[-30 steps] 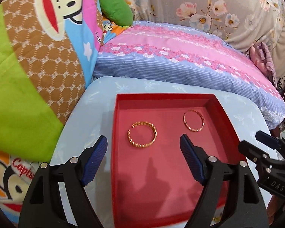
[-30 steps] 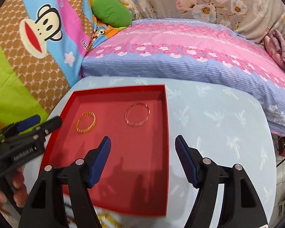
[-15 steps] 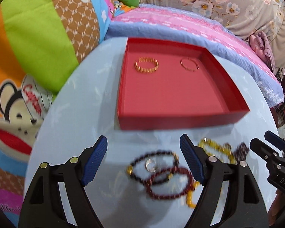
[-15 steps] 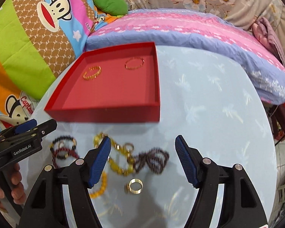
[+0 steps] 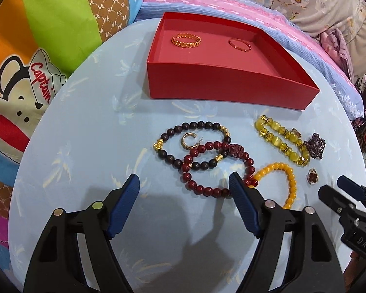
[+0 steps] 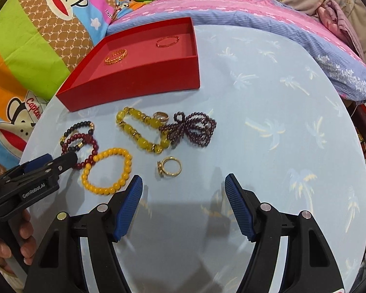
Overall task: Organize jewelry
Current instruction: 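Withdraw both tools from the box back over the remaining jewelry, then grasp the purple beaded bow bracelet with the right tool while the left tool grasps the red bead bracelet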
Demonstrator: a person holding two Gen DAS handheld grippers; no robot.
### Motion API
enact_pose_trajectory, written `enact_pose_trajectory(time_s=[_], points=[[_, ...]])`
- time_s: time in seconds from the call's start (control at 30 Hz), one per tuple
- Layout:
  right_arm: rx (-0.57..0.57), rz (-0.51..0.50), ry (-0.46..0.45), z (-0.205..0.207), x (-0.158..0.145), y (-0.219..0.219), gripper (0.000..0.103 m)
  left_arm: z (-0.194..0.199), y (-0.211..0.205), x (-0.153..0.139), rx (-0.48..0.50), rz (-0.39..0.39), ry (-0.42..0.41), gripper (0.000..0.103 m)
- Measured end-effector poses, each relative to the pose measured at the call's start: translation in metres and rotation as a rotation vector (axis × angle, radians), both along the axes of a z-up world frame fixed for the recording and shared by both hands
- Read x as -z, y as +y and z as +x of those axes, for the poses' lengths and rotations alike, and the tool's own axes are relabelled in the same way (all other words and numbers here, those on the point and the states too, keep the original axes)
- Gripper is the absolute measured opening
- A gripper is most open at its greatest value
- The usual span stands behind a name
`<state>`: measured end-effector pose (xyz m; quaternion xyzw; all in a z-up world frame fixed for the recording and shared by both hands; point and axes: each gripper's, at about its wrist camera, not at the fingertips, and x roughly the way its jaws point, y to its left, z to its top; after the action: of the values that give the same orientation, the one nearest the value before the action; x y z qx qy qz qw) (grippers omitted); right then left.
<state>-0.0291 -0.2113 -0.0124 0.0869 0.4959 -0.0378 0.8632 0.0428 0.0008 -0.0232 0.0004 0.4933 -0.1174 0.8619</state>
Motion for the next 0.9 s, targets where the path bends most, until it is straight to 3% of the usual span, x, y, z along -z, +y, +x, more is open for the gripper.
enact_pose_trajectory(time_s=[0.27,0.6,0.9], points=[[-0.002,0.004,-0.004,-0.001,0.001,0.003,0.067,0.001,-0.009,0.002,0.022,0.042,-0.021,0.062],[0.058,0.002,-0.032,0.011,-0.004,-0.018,0.067,-0.002,-0.006,0.000,0.016,0.030,-0.014,0.059],[0.078,0.044,-0.025,0.041,0.004,-0.034,0.042,-0.003,-0.005,0.000,0.015,0.026,-0.005,0.059]])
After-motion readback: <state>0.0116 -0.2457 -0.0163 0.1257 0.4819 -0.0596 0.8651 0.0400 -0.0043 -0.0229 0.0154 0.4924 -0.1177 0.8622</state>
